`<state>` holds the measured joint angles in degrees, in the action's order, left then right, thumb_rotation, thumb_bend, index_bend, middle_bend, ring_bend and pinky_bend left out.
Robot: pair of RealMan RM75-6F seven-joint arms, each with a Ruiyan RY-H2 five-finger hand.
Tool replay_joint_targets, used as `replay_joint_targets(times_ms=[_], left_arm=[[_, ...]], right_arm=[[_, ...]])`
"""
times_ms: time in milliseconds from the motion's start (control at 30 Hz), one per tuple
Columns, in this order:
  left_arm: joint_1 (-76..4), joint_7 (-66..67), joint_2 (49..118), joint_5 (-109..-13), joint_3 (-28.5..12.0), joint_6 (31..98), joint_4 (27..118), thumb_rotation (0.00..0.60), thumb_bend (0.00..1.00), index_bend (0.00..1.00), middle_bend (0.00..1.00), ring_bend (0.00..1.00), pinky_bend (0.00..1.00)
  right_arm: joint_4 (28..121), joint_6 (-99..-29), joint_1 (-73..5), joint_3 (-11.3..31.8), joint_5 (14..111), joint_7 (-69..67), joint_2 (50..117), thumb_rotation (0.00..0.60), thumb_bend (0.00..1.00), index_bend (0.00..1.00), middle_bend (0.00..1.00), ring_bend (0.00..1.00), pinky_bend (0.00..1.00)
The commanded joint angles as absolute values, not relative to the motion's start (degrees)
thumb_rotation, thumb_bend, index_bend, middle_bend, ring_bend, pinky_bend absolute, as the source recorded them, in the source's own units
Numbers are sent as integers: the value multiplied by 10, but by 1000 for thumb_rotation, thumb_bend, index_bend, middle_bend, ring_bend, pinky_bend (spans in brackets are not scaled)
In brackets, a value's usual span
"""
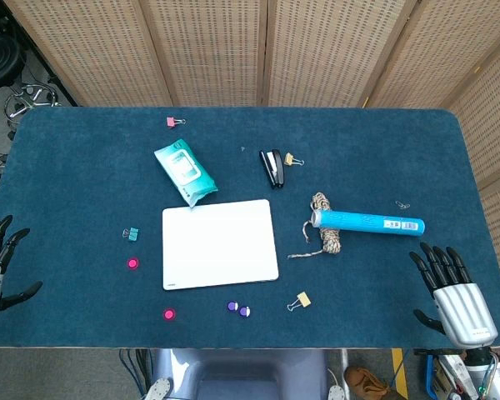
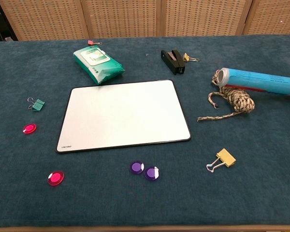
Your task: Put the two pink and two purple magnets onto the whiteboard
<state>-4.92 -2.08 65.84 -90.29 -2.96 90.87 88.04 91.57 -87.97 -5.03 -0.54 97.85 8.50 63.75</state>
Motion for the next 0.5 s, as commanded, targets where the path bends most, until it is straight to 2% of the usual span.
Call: replay_joint_targets(times_ms=[33, 300, 500], left_arm=[[-50, -19, 655, -900, -28, 903, 885, 600, 0, 162, 0, 0, 0], [-53, -17, 649, -904, -20, 889, 887, 600, 0, 184, 0, 0, 0], [-68, -25, 633, -904, -2, 837, 894, 600, 0, 211, 0, 0, 0]], right_arm=[[916, -878, -51, -6, 979, 86, 638, 600, 0, 0, 0, 0, 0], [918, -879, -50, -6, 977, 86, 637, 600, 0, 0, 0, 0, 0], [922, -875, -50, -7, 975, 80, 634, 600, 0, 0, 0, 0, 0]])
